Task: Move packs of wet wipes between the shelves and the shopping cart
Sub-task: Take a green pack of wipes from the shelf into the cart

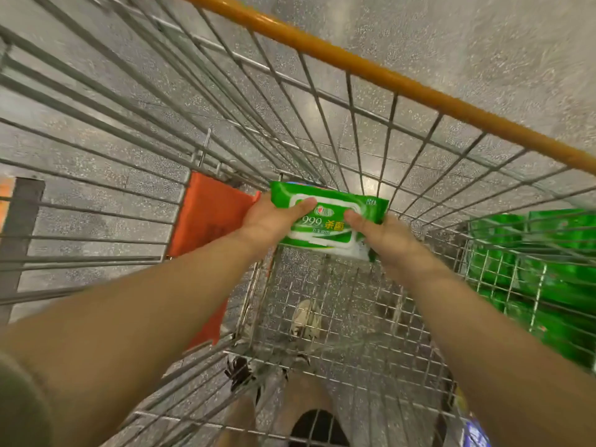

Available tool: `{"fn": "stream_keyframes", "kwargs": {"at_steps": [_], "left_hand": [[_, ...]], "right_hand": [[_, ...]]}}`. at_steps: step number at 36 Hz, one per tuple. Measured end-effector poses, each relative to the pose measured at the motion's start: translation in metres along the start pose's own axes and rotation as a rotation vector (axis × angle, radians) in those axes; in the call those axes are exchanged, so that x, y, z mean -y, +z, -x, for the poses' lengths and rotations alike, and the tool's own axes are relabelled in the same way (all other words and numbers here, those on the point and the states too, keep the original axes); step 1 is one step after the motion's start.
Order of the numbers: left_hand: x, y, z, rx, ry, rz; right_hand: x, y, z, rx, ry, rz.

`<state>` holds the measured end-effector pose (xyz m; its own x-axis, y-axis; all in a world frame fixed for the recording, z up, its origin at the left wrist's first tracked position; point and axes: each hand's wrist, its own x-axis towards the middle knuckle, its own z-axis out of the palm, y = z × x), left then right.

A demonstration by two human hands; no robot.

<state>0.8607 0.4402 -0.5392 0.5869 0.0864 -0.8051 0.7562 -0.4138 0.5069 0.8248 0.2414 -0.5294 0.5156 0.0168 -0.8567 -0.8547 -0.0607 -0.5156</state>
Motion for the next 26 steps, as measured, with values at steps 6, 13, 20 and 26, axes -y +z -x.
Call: {"fn": "stream_keyframes", "kwargs": {"at_steps": [6, 13, 20, 26], "left_hand": [[-0.016, -0.003, 0.006, -0.048, -0.011, -0.248], [-0.038, -0.016, 0.033, -0.075, -0.001, -0.398], [-0.065, -0.039, 0.079, -0.068, 0.168, -0.529], [-0.097, -0.071, 0.136, -0.052, 0.390, -0.650]], "right_hand": [[0.019, 0.003, 0.011, -0.081, 0.068, 0.141], [0.043, 0.003, 0.048, -0.050, 0.147, 0.488], [0.085, 0.004, 0.093, 0.023, 0.022, 0.976], [0.136, 0.011, 0.149, 0.010, -0.110, 1.220]]}}
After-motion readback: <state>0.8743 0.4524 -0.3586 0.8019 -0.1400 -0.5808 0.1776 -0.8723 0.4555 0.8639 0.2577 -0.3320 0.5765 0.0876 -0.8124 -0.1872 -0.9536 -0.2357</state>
